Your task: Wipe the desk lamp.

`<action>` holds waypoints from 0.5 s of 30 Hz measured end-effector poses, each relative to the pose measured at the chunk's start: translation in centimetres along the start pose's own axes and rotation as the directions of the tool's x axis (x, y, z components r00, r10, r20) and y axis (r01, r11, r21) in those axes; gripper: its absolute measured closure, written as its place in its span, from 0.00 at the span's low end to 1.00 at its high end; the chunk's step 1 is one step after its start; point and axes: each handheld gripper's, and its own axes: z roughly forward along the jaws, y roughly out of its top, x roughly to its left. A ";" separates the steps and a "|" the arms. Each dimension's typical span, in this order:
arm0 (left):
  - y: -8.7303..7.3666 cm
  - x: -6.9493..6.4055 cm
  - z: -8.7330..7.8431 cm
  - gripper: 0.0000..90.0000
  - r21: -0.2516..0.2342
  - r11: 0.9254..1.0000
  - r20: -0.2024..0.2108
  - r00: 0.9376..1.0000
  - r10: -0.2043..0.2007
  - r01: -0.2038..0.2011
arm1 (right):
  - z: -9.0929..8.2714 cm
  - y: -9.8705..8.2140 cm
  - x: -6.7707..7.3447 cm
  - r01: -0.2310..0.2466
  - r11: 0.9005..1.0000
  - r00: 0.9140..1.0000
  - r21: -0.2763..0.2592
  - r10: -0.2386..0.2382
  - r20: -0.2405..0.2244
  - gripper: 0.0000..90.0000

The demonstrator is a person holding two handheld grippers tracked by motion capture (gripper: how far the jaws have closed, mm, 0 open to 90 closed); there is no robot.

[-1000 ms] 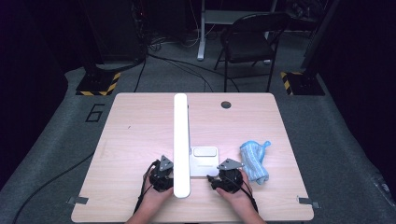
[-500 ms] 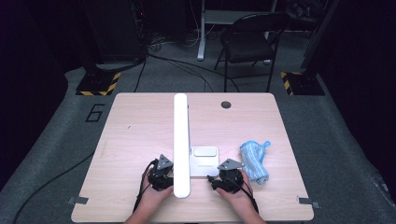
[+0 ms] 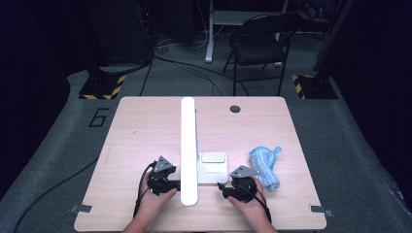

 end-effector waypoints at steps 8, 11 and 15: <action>0.6 0.1 -1.7 0.32 -0.009 1.000 0.014 1.000 0.004 -0.004 | -2.6 1.2 0.6 0.038 0.999 0.998 -0.012 -0.038 -0.045 0.37; 0.6 0.2 -2.3 0.32 -0.005 1.000 0.015 1.000 0.018 -0.018 | -3.3 1.4 0.7 0.046 0.999 0.997 -0.004 -0.047 -0.064 0.37; 0.5 0.3 -3.1 0.32 0.008 0.999 0.015 0.999 0.039 -0.039 | -4.1 1.4 0.9 0.050 0.999 0.996 0.005 -0.049 -0.074 0.37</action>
